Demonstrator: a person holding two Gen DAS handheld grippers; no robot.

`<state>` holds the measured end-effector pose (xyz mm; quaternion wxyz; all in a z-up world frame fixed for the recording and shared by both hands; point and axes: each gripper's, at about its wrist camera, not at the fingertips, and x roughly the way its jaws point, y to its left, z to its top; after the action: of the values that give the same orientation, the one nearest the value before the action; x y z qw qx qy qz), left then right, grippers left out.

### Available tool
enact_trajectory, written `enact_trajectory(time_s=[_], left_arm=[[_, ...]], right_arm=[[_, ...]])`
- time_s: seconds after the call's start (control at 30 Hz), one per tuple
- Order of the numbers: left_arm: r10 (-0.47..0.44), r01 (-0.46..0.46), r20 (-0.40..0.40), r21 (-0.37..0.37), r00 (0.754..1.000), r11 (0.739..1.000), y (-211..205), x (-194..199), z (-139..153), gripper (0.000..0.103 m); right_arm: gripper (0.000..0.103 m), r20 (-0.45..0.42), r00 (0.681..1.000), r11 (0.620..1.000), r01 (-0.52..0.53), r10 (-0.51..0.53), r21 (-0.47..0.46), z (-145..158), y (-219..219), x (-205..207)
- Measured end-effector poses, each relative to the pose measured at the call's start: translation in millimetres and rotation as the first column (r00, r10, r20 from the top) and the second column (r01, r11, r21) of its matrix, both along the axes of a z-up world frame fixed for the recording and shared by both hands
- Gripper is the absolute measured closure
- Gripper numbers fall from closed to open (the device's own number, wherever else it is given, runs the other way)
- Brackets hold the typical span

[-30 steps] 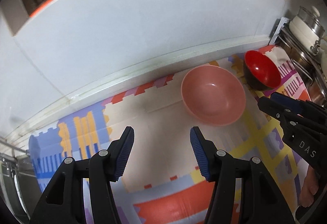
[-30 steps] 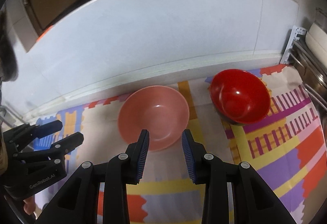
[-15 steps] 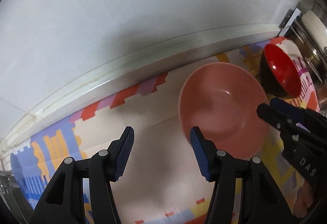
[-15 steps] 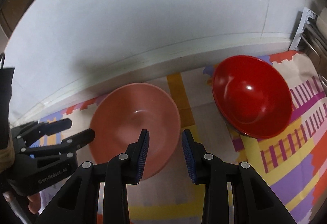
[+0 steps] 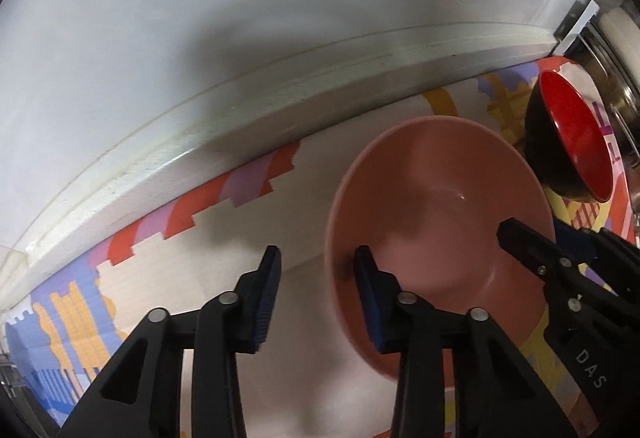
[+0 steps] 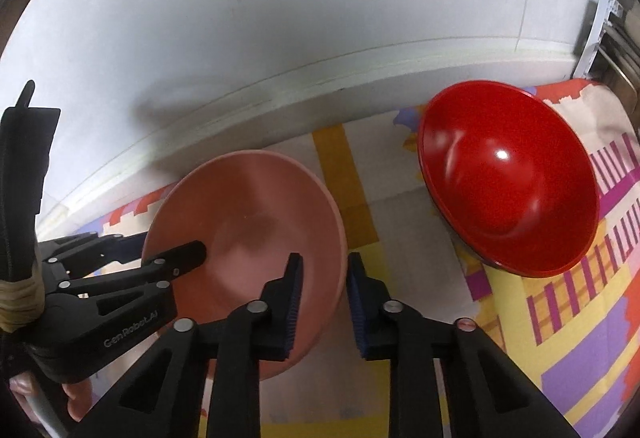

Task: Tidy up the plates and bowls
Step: 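Close both grippers on the pink bowl rim, then lift the pink bowl with both grippers and carry it over the plate stack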

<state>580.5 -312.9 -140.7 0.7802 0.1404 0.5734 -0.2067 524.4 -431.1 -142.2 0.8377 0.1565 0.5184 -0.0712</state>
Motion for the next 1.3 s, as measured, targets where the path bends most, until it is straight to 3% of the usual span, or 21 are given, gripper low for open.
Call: enact_trajectory(time_s=[0.13, 0.43, 1.3], left_arm=[[-0.009, 0.009, -0.009, -0.020, 1.000, 1.000, -4, 0, 1, 0.087], [-0.008, 0.008, 0.028, -0.004, 1.000, 1.000, -4, -6, 12, 0.088], [0.092, -0.083, 0.134, -0.074, 0.987, 0.994, 61, -99, 93, 0.088]], right_arm=[[0.088, -0.004, 1.000, 1.000, 0.015, -0.014, 0.018, 0, 2, 1], [0.088, -0.004, 1.000, 0.999, 0.021, -0.021, 0.029, 7, 9, 1], [0.088, 0.125, 0.986, 0.994, -0.107, 0.108, -0.022, 95, 64, -73]])
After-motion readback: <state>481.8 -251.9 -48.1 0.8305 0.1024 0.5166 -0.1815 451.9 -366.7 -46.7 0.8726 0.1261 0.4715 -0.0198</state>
